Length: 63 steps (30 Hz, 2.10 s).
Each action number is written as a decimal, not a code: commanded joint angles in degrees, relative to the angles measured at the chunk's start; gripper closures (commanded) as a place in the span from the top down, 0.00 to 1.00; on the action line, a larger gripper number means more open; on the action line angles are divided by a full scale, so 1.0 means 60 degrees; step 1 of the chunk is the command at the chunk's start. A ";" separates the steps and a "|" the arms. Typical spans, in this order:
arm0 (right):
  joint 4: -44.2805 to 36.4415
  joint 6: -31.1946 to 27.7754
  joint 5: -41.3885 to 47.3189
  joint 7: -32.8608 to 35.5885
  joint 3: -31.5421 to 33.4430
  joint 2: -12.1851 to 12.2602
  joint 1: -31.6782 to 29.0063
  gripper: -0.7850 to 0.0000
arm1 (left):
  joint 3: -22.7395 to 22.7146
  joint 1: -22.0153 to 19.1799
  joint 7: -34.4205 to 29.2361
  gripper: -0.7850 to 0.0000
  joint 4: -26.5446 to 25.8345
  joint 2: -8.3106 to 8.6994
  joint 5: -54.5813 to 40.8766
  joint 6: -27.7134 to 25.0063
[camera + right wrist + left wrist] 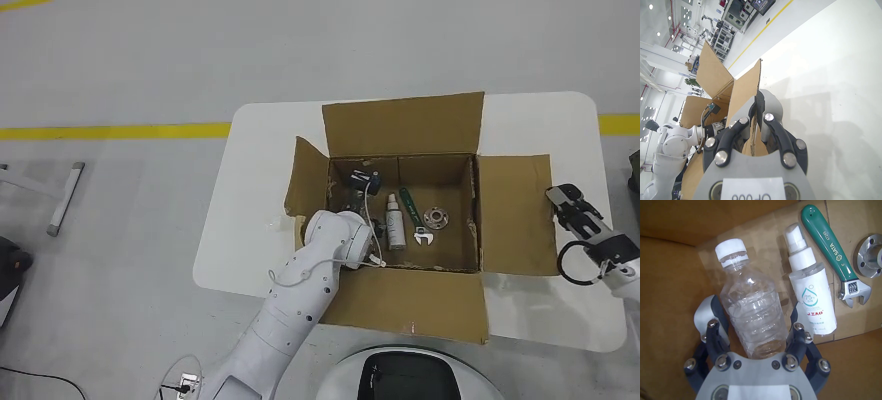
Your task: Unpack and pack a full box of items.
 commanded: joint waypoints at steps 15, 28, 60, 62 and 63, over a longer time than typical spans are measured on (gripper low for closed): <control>-0.0139 0.0106 -0.0050 -0.0058 0.0104 -0.0009 0.0016 0.00 | -0.0361 0.0227 0.0097 0.00 -0.0730 -0.0040 -0.0125 -0.0159; -0.0028 0.0343 0.0036 -0.0126 0.0631 0.0015 0.0259 0.00 | -0.0846 0.0506 -0.0120 0.00 -0.3775 0.0017 -0.0171 -0.0499; -0.2384 -0.0239 -0.0938 -0.0778 0.1849 0.0002 -0.0089 1.00 | -0.4347 0.2069 -0.1100 0.00 -0.8958 0.0513 0.2244 -0.0242; -0.2602 -0.0314 -0.1248 -0.0693 0.1623 0.0007 -0.0122 1.00 | -0.4650 0.2288 -0.1308 0.00 -0.8968 0.0557 0.2502 -0.0350; -0.2681 -0.0345 -0.1337 -0.0682 0.1480 0.0005 -0.0136 1.00 | -0.4773 0.2417 -0.1415 0.00 -0.8909 0.0586 0.2705 -0.0494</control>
